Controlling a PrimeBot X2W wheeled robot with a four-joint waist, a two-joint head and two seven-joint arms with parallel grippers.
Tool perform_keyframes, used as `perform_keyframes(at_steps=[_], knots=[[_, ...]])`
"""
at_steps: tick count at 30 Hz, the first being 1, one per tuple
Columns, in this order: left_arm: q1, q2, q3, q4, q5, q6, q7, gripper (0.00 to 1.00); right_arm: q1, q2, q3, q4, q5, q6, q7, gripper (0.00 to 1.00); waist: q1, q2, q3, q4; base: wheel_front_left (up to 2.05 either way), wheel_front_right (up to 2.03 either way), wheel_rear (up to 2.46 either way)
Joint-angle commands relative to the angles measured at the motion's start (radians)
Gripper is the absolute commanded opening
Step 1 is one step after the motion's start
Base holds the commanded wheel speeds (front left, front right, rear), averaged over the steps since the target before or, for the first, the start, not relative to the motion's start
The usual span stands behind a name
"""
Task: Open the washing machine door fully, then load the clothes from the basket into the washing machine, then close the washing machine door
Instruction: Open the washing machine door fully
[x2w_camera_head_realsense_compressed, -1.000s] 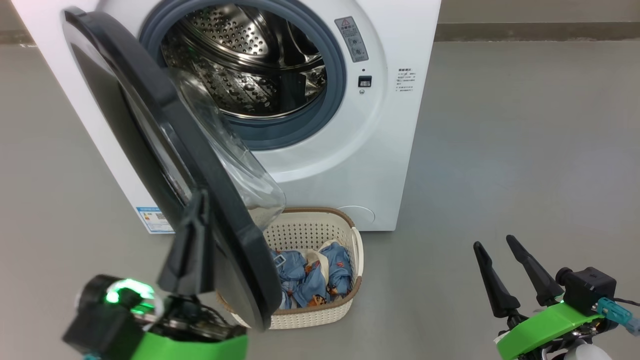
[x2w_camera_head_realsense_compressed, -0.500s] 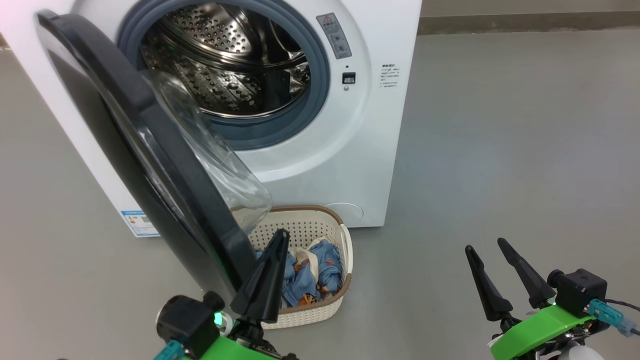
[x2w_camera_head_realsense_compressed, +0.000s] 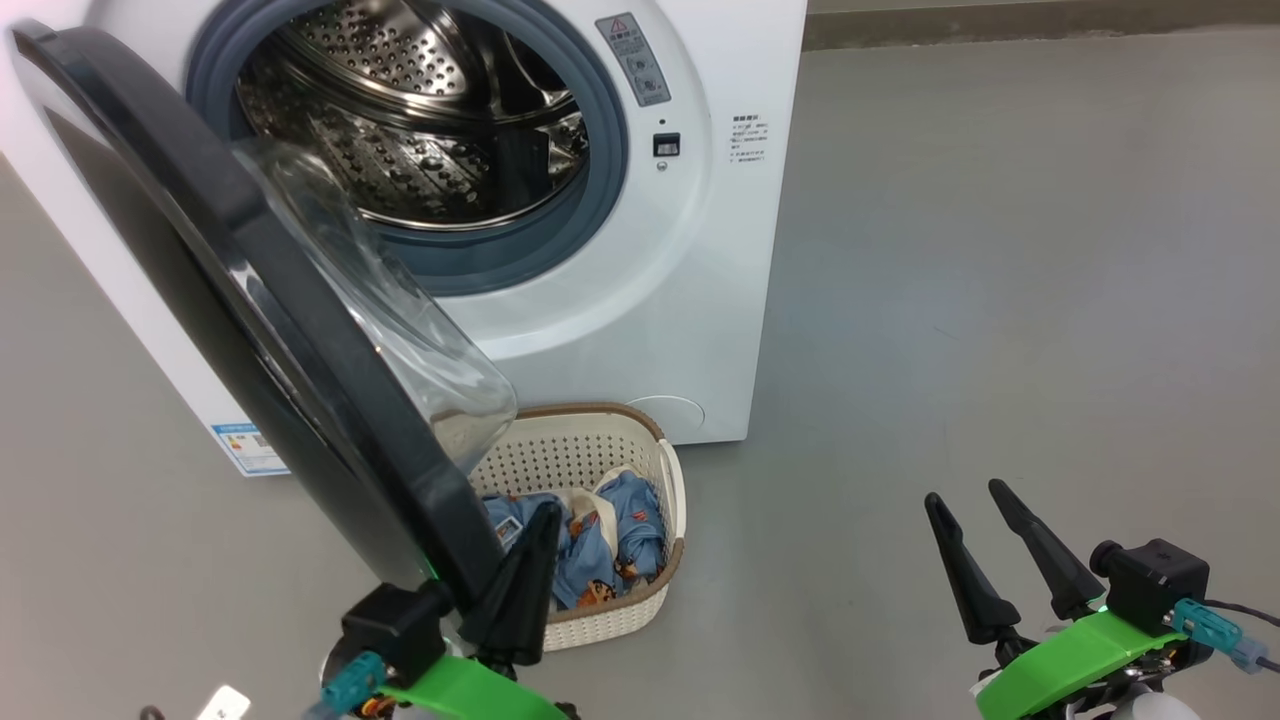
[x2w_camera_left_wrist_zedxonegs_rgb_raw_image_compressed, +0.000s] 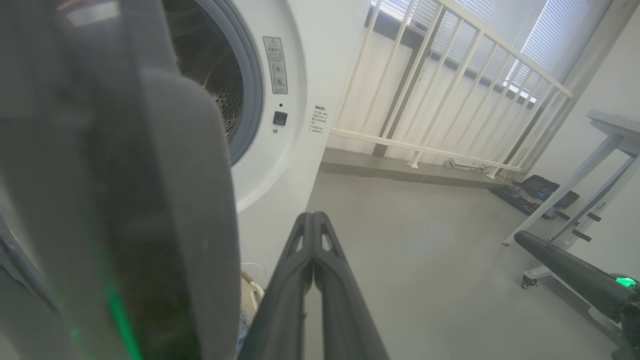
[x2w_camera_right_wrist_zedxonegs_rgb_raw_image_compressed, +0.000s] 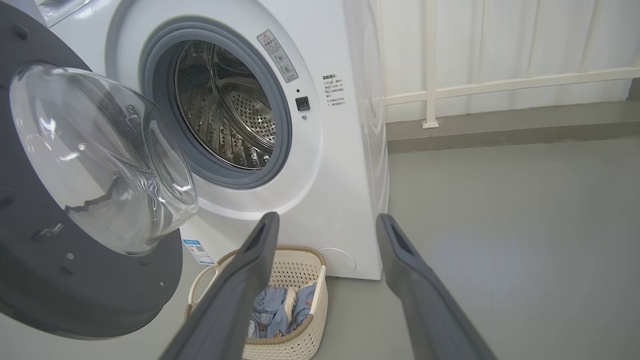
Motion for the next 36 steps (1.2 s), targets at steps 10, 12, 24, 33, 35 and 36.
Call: perform_keyframes(at_steps=[10, 12, 24, 33, 35, 36], knots=[[-0.077, 0.003, 0.070, 0.080, -0.088, 0.022, -0.006, 0.00, -0.034, 0.000, 0.025, -0.013, 0.004, 0.010, -0.012, 1.00, 0.0000, -0.0001, 0.003, 0.002, 0.00, 0.00, 0.00], [-0.079, 0.003, 0.080, 0.081, -0.090, 0.025, -0.006, 0.00, -0.034, 0.001, 0.024, -0.012, 0.004, 0.010, -0.012, 1.00, 0.0000, -0.0001, 0.003, 0.005, 0.00, 0.00, 0.00], [-0.028, 0.003, 0.116, 0.063, -0.041, 0.014, -0.006, 0.00, -0.027, 0.007, 0.011, -0.009, 0.005, 0.010, -0.012, 1.00, 0.0000, -0.0001, -0.005, 0.075, 0.00, 0.00, 0.00], [0.011, 0.003, 0.147, 0.063, -0.009, 0.012, -0.006, 0.00, -0.020, 0.011, 0.006, -0.006, 0.003, 0.010, -0.012, 1.00, 0.0000, -0.0001, -0.018, 0.153, 0.00, 0.00, 0.00], [0.023, 0.003, 0.152, 0.061, -0.002, 0.009, -0.006, 0.00, -0.019, 0.011, 0.006, -0.006, 0.003, 0.010, -0.012, 1.00, 0.0000, -0.0001, -0.021, 0.170, 0.00, 0.00, 0.00], [0.028, 0.003, 0.156, 0.060, 0.001, 0.008, -0.006, 0.00, -0.018, 0.011, 0.005, -0.006, 0.003, 0.010, -0.012, 1.00, 0.0000, -0.0001, -0.022, 0.178, 0.00, 0.00, 0.00]])
